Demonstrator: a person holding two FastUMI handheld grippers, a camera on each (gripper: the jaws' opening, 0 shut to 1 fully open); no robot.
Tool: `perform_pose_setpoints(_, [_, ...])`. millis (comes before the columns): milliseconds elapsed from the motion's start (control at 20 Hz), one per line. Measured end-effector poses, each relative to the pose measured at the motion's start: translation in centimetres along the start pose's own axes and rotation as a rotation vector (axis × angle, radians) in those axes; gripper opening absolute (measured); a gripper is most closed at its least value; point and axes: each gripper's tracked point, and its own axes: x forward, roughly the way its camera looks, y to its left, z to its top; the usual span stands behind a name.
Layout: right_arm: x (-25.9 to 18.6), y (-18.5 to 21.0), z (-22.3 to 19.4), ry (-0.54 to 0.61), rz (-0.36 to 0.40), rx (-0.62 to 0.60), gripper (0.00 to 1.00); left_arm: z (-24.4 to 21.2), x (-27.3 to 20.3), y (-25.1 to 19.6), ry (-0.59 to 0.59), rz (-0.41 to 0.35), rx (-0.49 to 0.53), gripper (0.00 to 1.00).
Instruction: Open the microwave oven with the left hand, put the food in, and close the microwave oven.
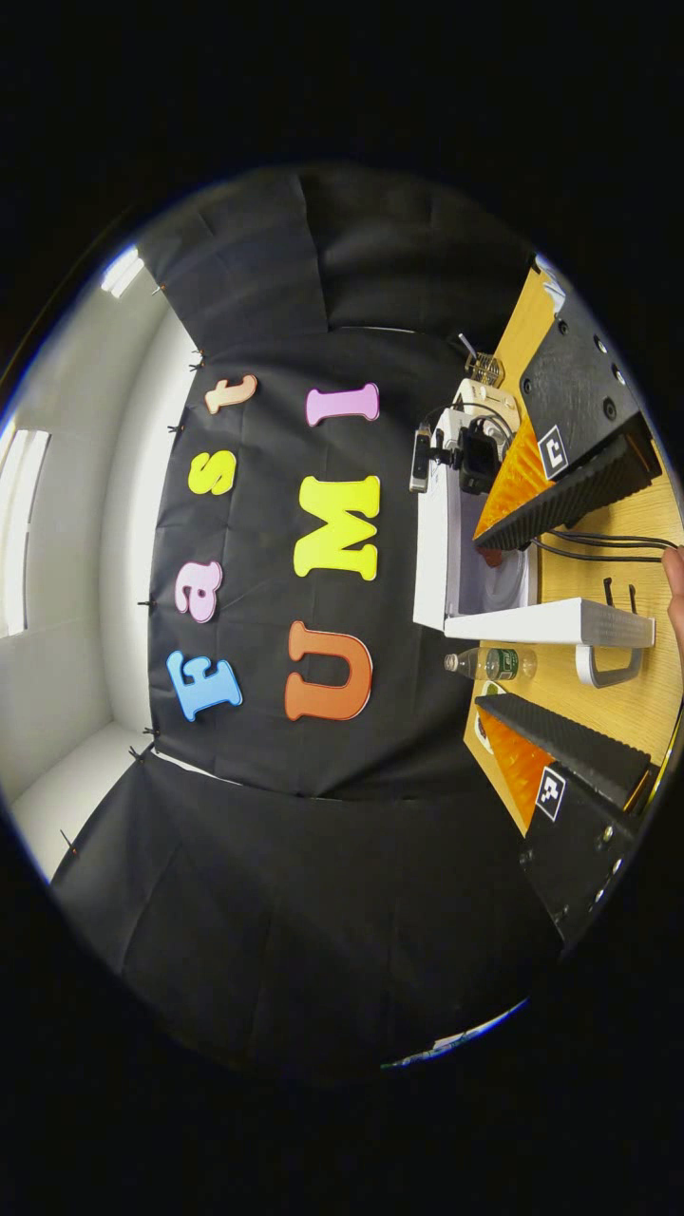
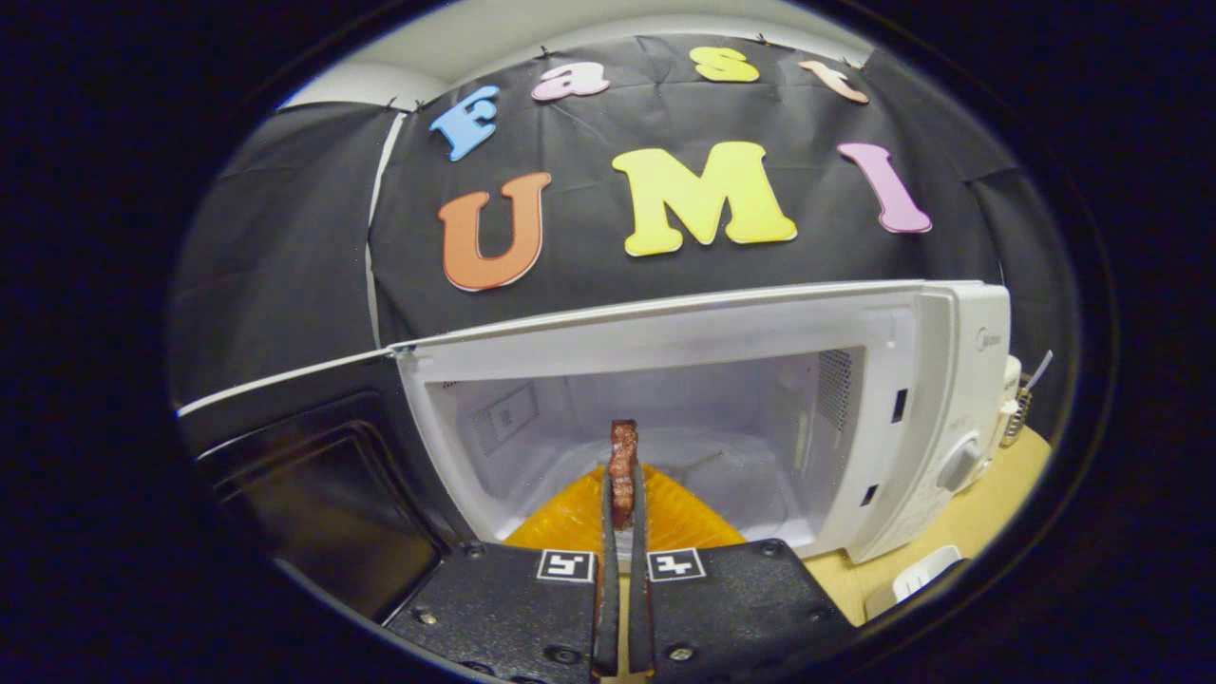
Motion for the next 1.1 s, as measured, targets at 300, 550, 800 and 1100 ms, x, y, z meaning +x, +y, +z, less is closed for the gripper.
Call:
perform_pose_setpoints(300, [4.6,-1.8,-2.0,0.087,0.002,0.150,0.08,-0.4,0.6,0.2,0.006,-0.007,0.008,0.94])
perform_pose_setpoints(550, [5.5,-3.8,-2.3,0.045,-0.060,0.239,0.12,-1.6,1.1,0.4,0.031,-0.014,-0.002,0.94])
perform_pose_setpoints(800, [6.0,-6.1,-4.6,0.105,-0.191,0.095,0.28,-2.4,1.2,0.8,0.056,-0.004,-0.016,0.94])
perform_pose_setpoints(1100, [4.9,-5.2,-1.9,0.041,-0.152,0.048,1.00,-2.7,1.0,1.0,0.058,0.004,-0.018,0.94])
